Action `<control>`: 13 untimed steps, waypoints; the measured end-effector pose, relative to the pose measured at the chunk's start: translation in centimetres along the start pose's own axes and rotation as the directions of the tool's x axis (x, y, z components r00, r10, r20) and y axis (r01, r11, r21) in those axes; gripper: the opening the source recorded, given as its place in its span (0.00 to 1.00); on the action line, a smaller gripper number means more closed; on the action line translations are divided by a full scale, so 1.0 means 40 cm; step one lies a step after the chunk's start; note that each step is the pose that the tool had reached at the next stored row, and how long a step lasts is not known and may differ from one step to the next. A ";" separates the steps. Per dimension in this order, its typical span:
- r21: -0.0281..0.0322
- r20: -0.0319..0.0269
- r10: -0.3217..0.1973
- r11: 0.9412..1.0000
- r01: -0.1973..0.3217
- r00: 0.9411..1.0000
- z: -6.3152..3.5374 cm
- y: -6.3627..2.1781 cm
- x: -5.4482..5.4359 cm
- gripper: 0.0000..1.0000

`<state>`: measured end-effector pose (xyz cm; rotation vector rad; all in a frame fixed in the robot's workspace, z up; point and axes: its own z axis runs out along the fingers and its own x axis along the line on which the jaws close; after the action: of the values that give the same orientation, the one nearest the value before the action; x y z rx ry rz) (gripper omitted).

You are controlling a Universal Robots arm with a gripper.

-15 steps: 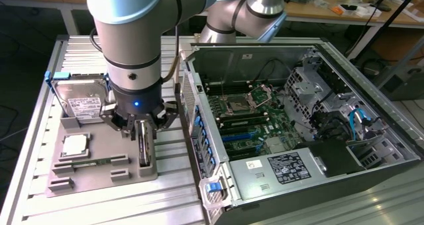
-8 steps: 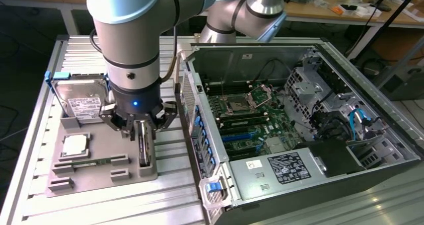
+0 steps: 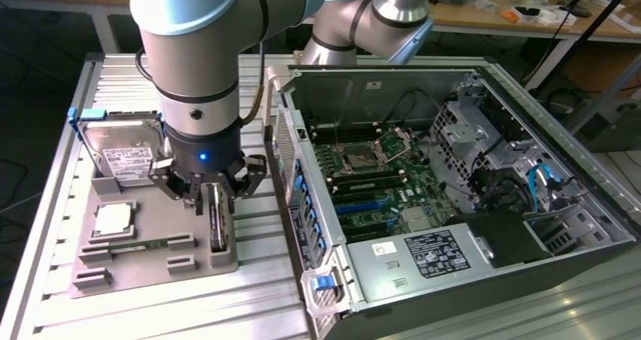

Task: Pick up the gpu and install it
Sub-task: 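Pick up the gpu and move the gpu toward the slot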

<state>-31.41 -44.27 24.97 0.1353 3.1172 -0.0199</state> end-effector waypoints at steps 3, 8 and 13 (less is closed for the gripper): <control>0.002 0.000 0.000 1.000 0.000 1.000 0.000 0.000 0.000 0.48; 0.002 0.000 0.000 1.000 0.000 1.000 0.000 0.000 0.000 0.48; 0.002 0.000 0.000 1.000 0.000 1.000 0.000 0.000 0.000 0.47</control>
<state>-31.42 -44.27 24.96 0.1354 3.1170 -0.0227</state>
